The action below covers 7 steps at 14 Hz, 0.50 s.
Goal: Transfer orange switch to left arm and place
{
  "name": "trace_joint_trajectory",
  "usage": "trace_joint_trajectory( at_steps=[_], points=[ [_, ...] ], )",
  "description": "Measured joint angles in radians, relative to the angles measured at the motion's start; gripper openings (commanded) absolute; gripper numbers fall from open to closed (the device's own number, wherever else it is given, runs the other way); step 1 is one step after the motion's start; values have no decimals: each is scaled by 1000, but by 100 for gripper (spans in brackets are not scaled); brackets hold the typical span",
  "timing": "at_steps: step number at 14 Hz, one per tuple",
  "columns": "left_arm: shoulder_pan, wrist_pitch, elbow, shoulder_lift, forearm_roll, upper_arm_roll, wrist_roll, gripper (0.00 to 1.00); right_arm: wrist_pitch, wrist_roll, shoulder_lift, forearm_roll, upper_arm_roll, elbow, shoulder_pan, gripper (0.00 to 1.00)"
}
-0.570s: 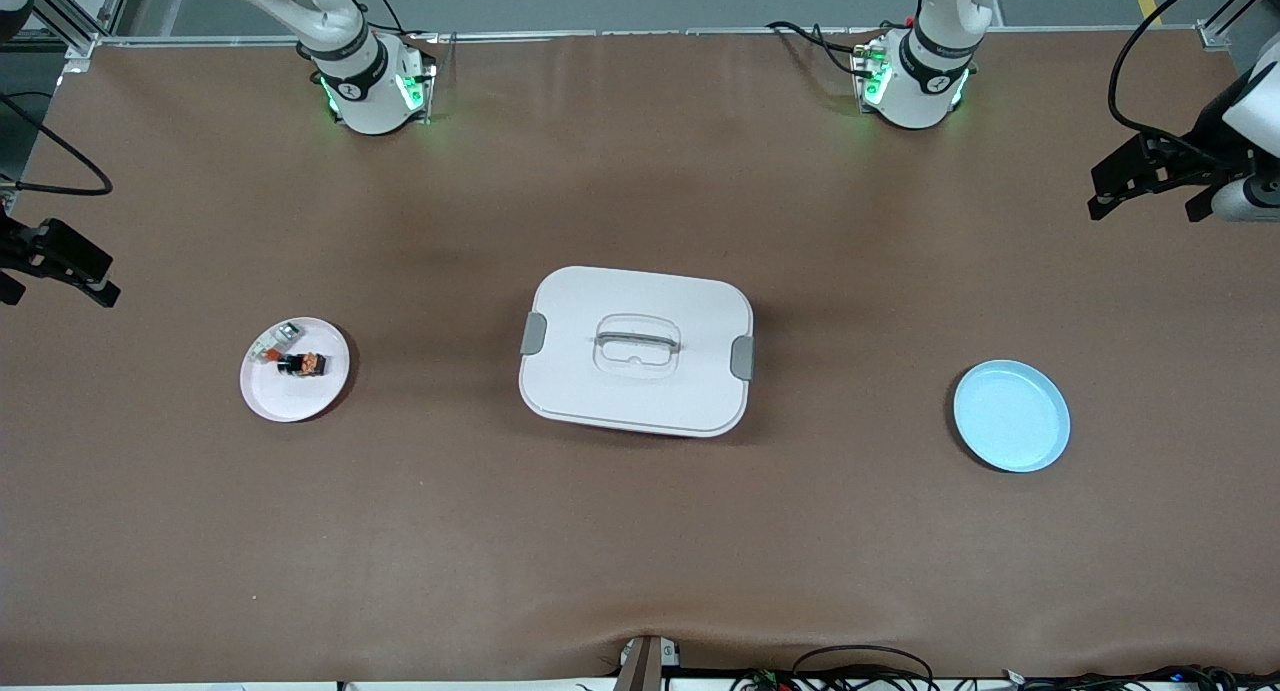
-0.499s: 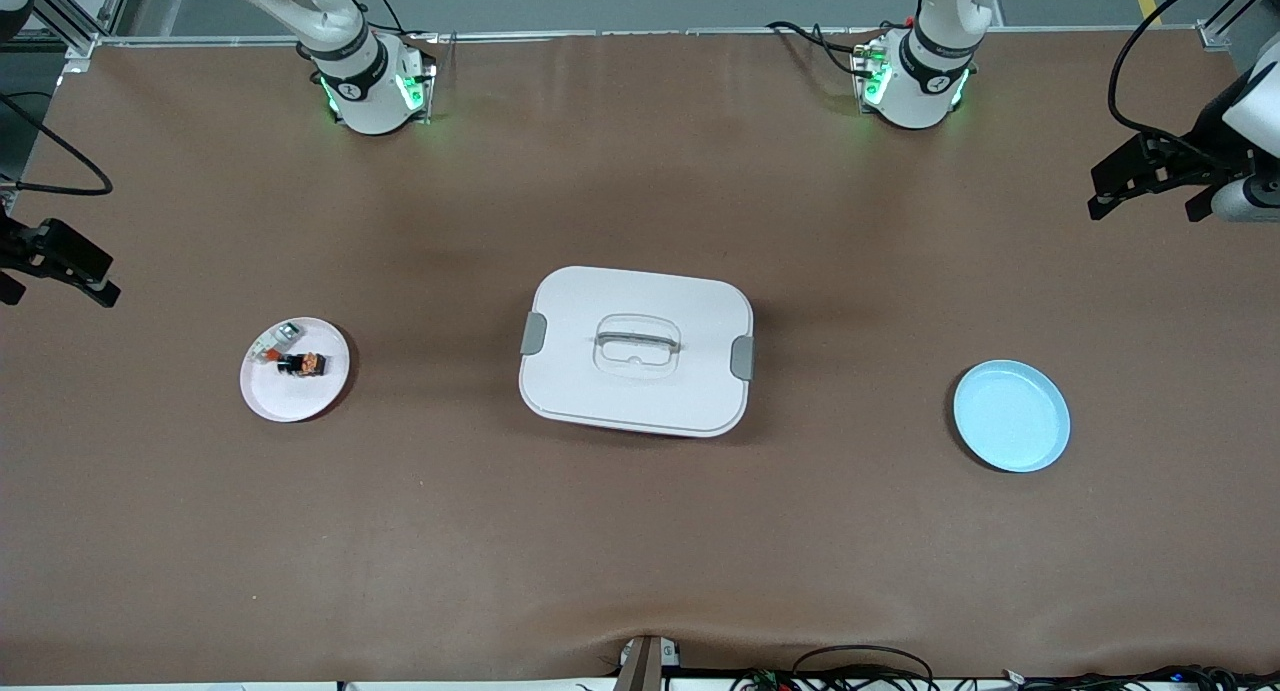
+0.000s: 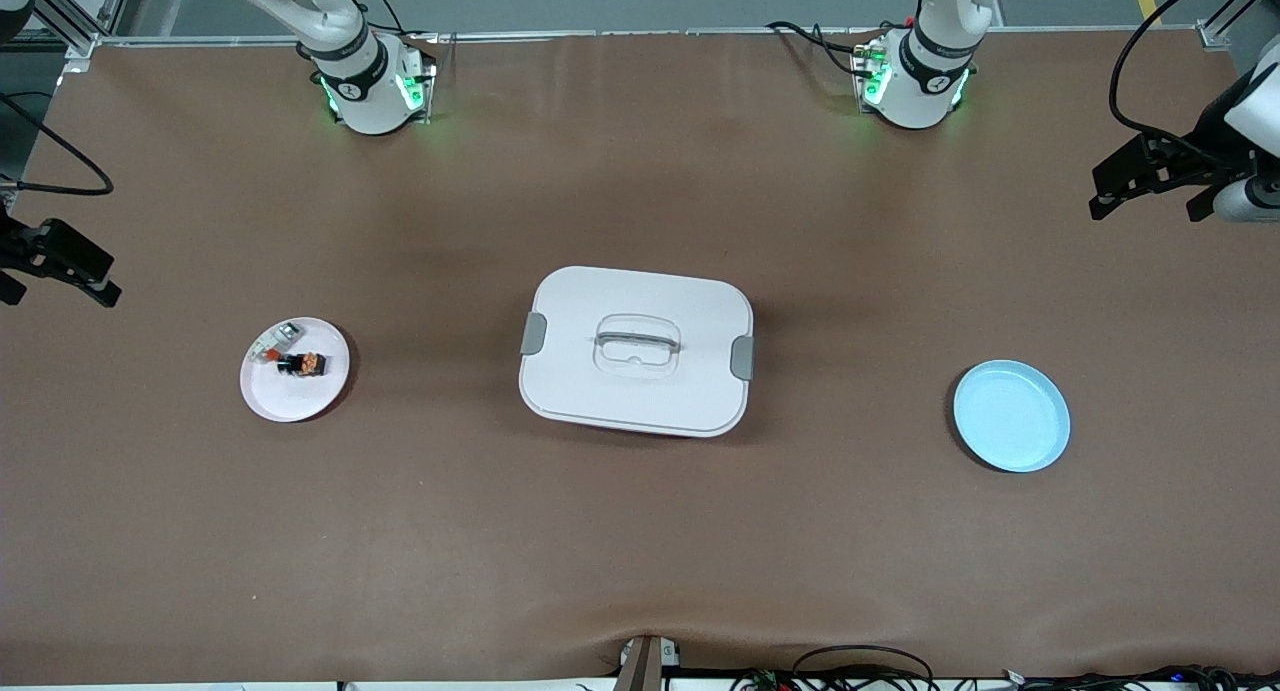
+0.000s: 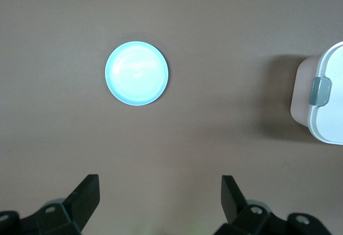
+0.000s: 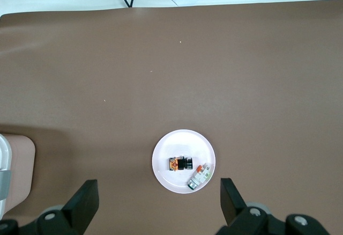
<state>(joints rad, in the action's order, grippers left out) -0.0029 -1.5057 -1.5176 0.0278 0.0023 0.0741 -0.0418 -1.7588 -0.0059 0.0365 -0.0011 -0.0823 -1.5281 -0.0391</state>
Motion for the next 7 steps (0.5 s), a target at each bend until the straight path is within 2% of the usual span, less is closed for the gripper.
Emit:
trace_joint_trajectory(
  at_steps=[7],
  points=[
    [8,3,0,-5,0,-1,0,100,0,-1,0,0,1,0,-1,100]
  ],
)
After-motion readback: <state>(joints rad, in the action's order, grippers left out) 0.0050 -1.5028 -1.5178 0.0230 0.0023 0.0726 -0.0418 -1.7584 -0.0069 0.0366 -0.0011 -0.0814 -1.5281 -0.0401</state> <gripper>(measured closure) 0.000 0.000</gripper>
